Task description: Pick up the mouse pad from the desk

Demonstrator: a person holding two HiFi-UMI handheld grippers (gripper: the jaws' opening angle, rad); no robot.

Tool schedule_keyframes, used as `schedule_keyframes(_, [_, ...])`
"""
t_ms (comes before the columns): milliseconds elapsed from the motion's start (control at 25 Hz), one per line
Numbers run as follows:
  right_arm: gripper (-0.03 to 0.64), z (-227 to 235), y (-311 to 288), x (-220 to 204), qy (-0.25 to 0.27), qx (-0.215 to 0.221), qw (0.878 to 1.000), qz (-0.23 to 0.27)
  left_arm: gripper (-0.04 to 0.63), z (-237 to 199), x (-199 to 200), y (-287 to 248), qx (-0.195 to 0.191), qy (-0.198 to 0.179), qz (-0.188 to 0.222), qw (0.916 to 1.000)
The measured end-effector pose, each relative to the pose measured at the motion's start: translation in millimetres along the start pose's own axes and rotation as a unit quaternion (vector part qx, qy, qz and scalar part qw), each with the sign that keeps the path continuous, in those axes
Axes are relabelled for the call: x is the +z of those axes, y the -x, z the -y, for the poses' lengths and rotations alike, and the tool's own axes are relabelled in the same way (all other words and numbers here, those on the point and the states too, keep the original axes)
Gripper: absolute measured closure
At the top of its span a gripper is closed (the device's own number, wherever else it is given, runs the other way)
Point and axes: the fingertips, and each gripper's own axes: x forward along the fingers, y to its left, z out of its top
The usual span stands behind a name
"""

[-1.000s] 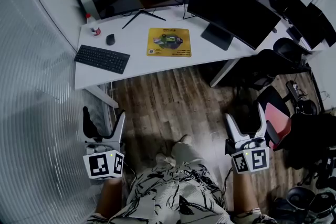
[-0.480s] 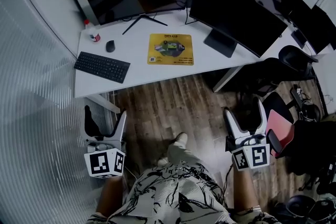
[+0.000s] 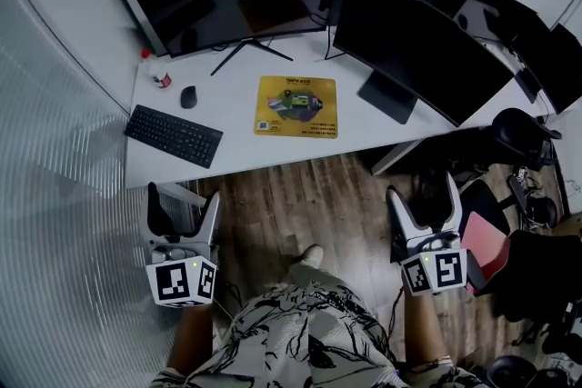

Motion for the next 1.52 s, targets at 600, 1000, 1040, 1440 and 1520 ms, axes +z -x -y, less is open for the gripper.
schedule_keyframes(600, [0.138, 53, -85, -22, -0.019, 0.038, 0.999, -0.009, 0.092, 27, -9, -79, 0.02, -0.001, -0.012, 0.9997])
schedule_keyframes(1000, [0.138, 55, -115, -46, -0.036, 0.049, 0.998, -0.033, 0.092, 38, -34, -99, -0.002, -0.009, -0.05, 0.9987])
schedule_keyframes(1040, [0.138, 56, -118, -47, -0.036, 0.047, 0.998, -0.035, 0.092, 37, -37, -103, -0.001, -0.007, -0.052, 0.9986])
schedule_keyframes(1440, [0.138, 78, -184, -36, -0.039, 0.011, 0.999, -0.018, 0.092, 7, -28, -187, -0.005, -0.005, -0.047, 0.9989])
schedule_keyframes(1520, [0.138, 81, -200, -31, -0.04, 0.007, 0.999, -0.013, 0.092, 4, -22, -208, -0.012, -0.007, -0.045, 0.9989])
